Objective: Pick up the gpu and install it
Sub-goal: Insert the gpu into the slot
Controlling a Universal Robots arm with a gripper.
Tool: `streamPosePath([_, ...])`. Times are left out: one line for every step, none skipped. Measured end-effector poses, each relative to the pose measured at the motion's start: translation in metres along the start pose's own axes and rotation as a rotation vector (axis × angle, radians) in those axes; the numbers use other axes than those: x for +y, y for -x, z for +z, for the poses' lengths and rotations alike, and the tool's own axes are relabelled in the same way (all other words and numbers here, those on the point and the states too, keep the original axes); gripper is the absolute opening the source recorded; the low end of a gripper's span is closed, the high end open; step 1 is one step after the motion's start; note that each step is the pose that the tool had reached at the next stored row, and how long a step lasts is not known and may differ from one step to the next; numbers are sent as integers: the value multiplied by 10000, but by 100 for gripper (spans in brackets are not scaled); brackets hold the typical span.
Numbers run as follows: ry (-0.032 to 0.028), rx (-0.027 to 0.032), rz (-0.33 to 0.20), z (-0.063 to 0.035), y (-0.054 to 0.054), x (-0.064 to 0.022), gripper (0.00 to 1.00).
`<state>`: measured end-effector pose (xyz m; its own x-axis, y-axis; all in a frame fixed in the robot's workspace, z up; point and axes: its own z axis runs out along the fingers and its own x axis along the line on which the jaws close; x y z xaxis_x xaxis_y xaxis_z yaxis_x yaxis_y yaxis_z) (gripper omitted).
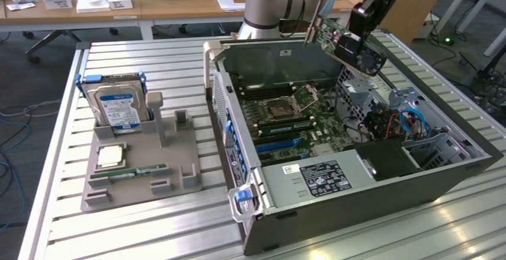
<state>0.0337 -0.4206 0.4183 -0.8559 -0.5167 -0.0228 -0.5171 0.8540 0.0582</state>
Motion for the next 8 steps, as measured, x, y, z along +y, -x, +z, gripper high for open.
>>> streamPosePath([4, 8, -137, 0, 0, 0, 26])
streamPosePath([7, 16, -274, 0, 0, 0, 26])
streamPosePath([10, 23, -409, 0, 0, 0, 26])
streamPosePath([14, 31, -545, 1, -1, 0, 26])
streamPosePath([17, 39, -675, 0, -1, 0, 26])
streamPosePath([19, 48, -815, 0, -1, 0, 26])
streamPosePath([22, 55, -945, 0, -1, 1, 26])
streamPosePath([25, 63, -1075, 0, -1, 1, 26])
